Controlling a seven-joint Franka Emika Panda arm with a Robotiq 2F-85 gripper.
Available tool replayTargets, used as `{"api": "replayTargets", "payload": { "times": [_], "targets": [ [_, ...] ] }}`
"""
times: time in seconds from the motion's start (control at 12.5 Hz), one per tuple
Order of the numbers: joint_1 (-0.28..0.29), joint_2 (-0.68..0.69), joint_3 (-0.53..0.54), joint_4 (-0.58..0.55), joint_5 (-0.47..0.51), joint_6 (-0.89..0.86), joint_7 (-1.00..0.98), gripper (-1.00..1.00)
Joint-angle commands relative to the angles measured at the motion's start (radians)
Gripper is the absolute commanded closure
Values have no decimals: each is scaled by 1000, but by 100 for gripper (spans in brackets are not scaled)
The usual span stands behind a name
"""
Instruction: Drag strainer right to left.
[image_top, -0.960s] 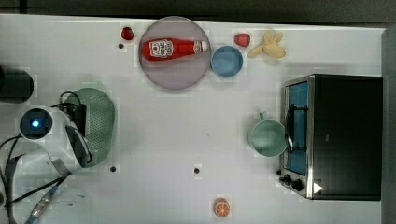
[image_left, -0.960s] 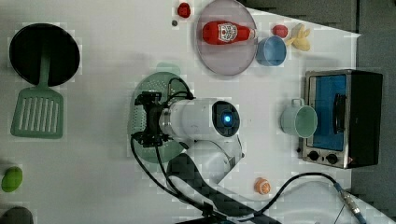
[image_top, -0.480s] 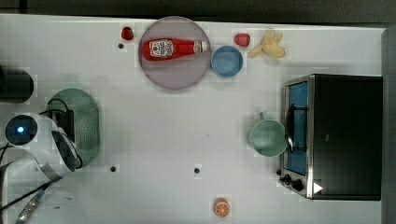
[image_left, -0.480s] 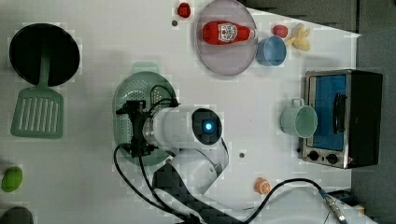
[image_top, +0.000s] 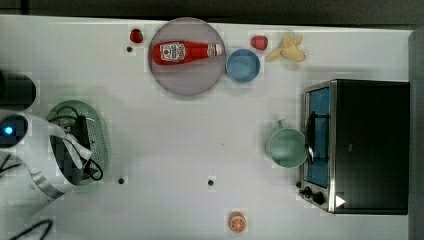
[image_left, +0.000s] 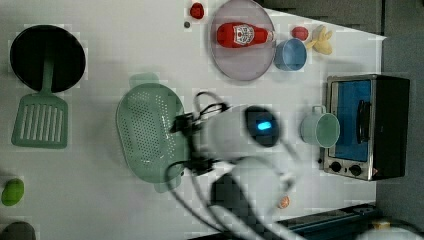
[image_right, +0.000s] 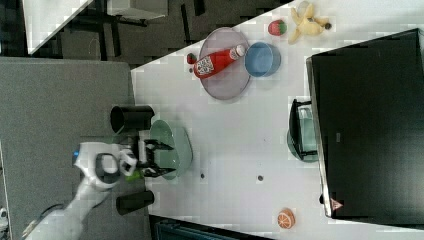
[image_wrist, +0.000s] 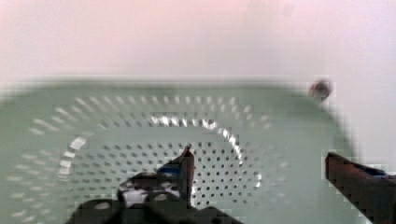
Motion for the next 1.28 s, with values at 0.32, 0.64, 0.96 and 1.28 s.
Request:
{"api": "replayTargets", "payload": {
  "times": [0.32, 0.64, 0.96, 1.28],
  "targets": [
    [-79, -430, -349, 59, -55, -274, -638, -100],
    [-99, -598, -550, 59, -175, -431, -1053, -100],
    [-104, -642, -639, 56, -249, -436, -1188, -100],
    [-103, -636, -638, 56, -249, -433, -1188, -100]
  ]
}}
